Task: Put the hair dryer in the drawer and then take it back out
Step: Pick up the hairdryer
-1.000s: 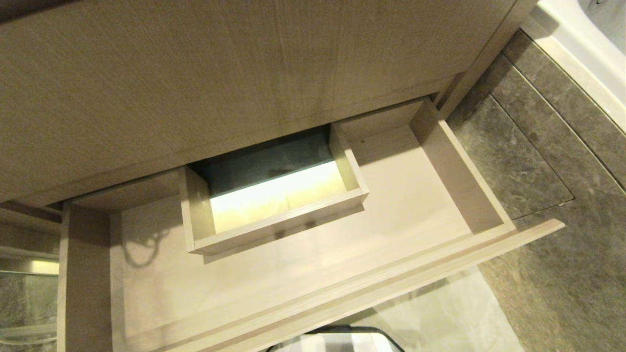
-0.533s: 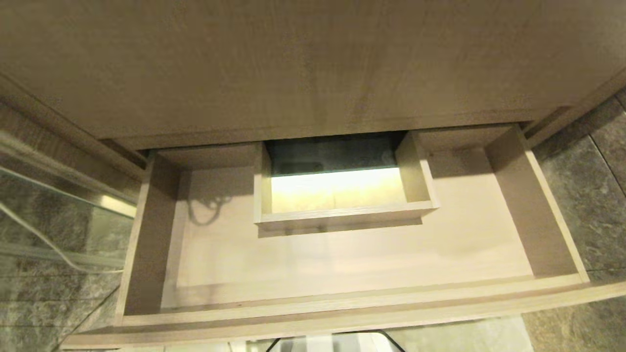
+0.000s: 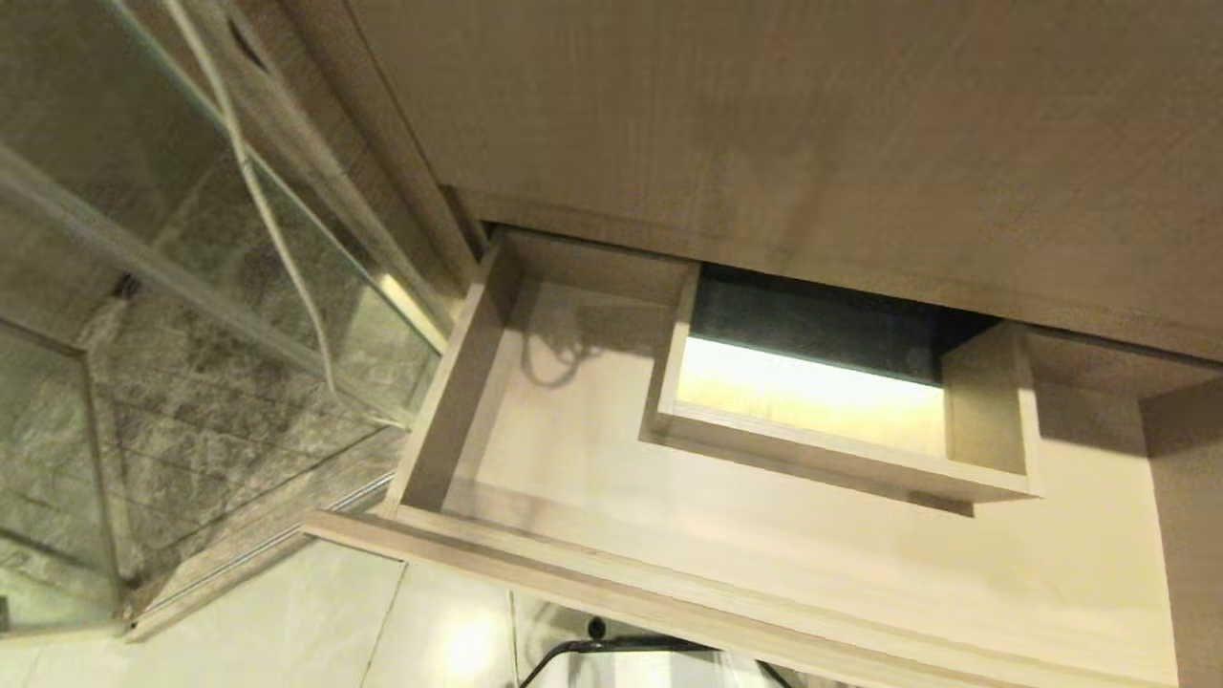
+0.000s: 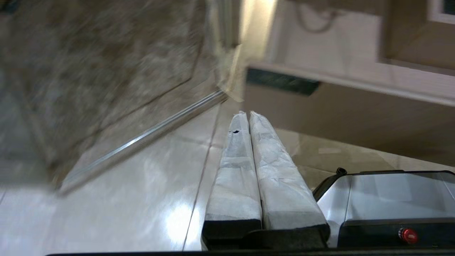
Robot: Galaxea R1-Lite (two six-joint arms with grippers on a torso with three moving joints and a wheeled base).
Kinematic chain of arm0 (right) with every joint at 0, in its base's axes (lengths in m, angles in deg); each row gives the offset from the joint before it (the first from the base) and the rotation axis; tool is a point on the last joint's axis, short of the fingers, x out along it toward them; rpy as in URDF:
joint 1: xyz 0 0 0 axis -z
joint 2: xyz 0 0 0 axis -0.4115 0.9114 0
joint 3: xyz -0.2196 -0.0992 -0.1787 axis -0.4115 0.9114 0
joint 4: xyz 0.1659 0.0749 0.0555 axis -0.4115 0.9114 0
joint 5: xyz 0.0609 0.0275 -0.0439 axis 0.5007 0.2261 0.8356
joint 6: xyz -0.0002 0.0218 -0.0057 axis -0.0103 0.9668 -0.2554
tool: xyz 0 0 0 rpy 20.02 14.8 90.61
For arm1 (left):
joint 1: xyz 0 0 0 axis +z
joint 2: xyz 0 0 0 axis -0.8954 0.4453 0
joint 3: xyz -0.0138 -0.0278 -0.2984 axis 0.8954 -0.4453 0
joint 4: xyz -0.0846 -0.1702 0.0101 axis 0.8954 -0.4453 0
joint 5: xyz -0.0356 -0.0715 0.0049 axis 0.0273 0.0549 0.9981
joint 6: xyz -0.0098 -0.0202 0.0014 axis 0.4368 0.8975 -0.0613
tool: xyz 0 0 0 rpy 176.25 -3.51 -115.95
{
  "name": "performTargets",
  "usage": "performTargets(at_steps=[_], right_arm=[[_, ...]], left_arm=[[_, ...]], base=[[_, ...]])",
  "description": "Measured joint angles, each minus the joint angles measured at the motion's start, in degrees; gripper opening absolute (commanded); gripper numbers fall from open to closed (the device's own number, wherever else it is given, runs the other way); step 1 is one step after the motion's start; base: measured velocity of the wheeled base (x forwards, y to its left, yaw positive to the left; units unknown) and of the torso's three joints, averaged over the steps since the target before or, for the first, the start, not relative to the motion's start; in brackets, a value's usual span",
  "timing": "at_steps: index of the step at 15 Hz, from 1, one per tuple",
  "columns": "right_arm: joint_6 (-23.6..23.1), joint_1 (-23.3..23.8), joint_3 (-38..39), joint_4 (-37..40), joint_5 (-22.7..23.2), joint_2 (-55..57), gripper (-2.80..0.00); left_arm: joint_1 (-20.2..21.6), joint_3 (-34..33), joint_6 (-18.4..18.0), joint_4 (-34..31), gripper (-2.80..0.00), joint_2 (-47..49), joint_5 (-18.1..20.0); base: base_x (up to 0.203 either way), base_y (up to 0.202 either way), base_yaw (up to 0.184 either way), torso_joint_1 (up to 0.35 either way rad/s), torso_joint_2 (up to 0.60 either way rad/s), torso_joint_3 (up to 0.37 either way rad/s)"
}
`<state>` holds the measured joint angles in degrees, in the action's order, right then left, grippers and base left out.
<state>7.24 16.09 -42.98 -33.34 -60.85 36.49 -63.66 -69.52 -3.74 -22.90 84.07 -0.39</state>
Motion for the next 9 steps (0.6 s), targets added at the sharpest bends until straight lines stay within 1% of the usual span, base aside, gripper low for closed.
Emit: performTargets(at_steps=[3, 5, 6, 9], right_arm=[[-0.2, 0.0, 0.0, 0.0, 0.0, 0.0, -2.80], [-0.2, -0.1, 0.0, 0.1, 0.0, 0.0, -2.80], [-0.2, 0.0, 0.0, 0.1, 0.0, 0.0, -2.80], [-0.6, 0.0, 0.0, 0.2, 0.0, 0.0, -2.80]], left_arm=[[0.0, 0.0, 0.0, 0.0, -2.80, 0.0, 0.0], [0.1, 0.0, 0.0, 0.0, -2.80, 0.0, 0.1], [0.0, 0.0, 0.0, 0.0, -2.80, 0.0, 0.0], [0.0, 0.0, 0.0, 0.0, -2.80, 0.0, 0.0]], base=[[0.003, -0.005, 0.166, 0.002, 0.00, 0.001], [0.000, -0.004, 0.126, 0.001, 0.00, 0.003], [-0.002, -0.007, 0.072, 0.001, 0.00, 0.003], [0.000, 0.000, 0.000, 0.000, 0.00, 0.000]])
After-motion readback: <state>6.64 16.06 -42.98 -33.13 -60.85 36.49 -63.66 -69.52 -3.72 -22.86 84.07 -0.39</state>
